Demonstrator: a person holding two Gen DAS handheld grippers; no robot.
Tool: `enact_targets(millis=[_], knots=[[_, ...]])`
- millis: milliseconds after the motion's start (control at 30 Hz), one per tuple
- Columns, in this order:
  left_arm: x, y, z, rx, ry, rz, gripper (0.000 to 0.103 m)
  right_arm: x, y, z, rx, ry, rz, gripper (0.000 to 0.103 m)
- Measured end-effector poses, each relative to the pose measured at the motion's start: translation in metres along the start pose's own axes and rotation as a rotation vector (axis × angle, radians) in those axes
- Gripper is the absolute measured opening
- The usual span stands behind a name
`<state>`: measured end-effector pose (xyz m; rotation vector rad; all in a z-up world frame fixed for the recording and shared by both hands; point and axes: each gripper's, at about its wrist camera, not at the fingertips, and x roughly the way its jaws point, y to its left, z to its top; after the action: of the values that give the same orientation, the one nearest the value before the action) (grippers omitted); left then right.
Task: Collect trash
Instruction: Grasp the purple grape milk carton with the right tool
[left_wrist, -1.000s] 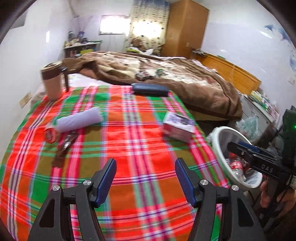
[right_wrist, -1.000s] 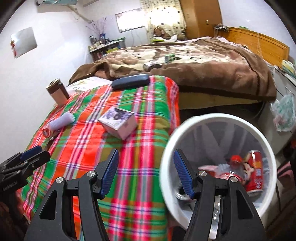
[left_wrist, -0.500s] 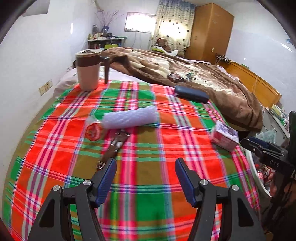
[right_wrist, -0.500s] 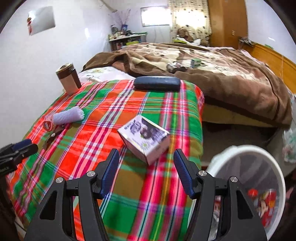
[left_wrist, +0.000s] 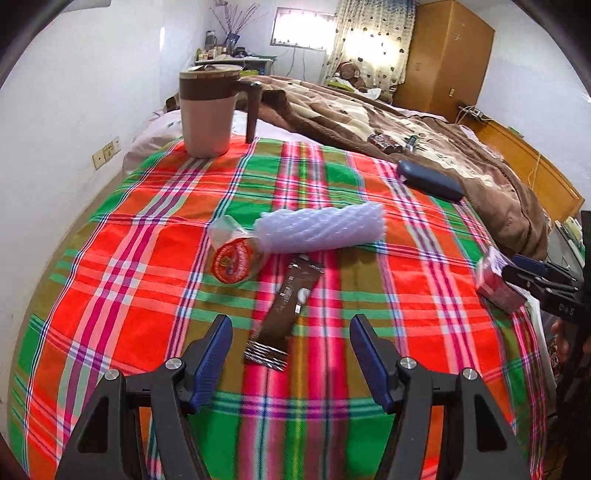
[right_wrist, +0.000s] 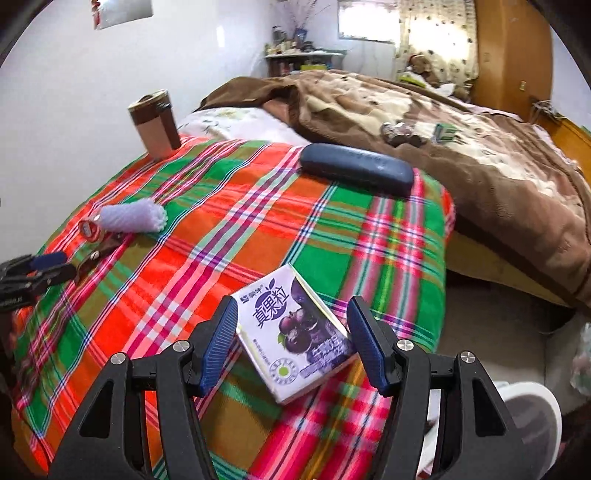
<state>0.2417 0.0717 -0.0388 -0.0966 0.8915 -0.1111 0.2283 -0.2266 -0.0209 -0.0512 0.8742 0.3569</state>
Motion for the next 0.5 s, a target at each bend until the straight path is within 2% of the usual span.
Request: enact_targets(millis=[233,500], knots=[[0.017,0.004,0.004,0.023,0.031,-0.006,0.067,0.002,0.016,-0.006,-0.032,0.043,0.062,0.064],[0.028,0.003,0.005,0.041,0.043,-0.001,0.067,0.005,0.031,-0.014,-0.004,0.071,0.030,0.064]])
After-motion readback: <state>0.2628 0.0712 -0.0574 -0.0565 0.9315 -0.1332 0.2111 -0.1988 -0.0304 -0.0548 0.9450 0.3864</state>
